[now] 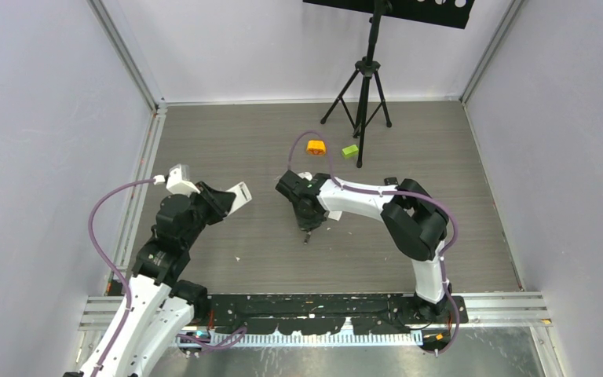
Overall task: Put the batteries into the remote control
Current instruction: Pick up the battery from the center of the board.
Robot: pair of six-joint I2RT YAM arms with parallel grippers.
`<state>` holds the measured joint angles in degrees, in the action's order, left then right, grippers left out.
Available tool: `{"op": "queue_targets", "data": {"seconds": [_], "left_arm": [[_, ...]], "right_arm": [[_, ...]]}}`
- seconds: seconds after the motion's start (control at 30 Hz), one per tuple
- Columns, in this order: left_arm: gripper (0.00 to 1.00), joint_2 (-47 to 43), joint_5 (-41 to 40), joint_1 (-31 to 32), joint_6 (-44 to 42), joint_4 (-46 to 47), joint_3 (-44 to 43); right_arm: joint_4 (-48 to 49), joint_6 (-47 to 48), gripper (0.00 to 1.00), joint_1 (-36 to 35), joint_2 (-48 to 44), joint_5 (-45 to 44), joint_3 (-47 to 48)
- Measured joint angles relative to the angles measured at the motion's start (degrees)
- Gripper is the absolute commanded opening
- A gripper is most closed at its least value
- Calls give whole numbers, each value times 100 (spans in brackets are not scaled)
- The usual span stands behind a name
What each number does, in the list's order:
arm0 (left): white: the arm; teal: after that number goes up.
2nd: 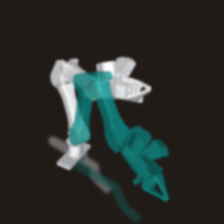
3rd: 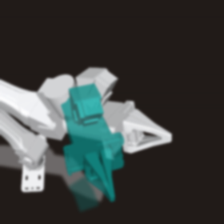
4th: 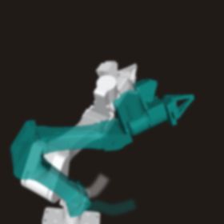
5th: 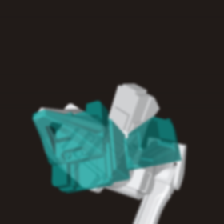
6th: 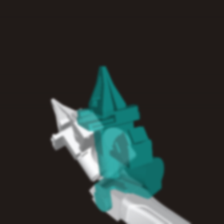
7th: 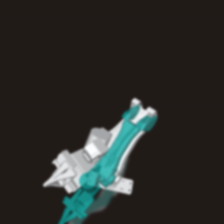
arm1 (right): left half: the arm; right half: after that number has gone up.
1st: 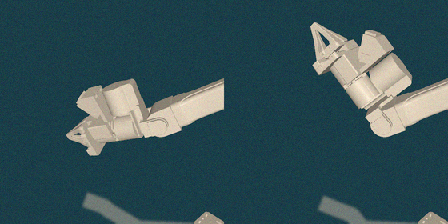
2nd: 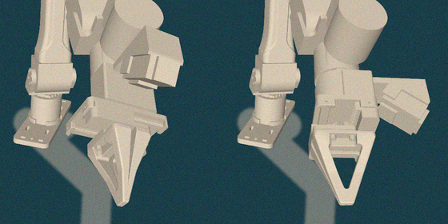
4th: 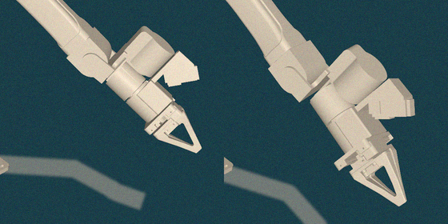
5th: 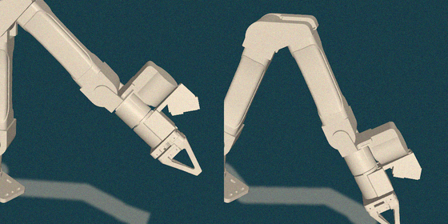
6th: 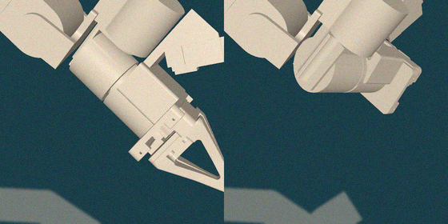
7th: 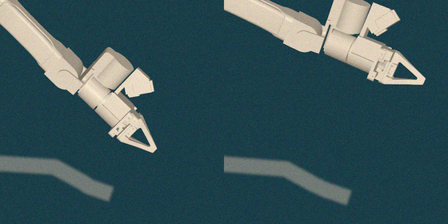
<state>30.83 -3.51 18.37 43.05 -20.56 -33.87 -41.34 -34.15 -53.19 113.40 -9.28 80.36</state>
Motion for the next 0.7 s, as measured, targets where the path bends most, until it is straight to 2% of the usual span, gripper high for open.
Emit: {"op": "queue_targets", "data": {"seconds": [0.2, 0.4, 0.6, 0.7], "left_arm": [[0, 17, 278, 0, 0, -79, -116], [0, -15, 658, 0, -11, -79, -157], [0, -256, 822, 0, -20, -83, -157], [0, -411, 831, 0, -20, -83, -157]], "right_arm": [[-57, 90, 31, 9, -76, -286, -181], [-155, 96, 32, 17, -295, -531, -474], [-179, 201, 33, 15, -922, -358, -1294], [-192, 271, 39, 15, -1292, -345, -1578]]}}
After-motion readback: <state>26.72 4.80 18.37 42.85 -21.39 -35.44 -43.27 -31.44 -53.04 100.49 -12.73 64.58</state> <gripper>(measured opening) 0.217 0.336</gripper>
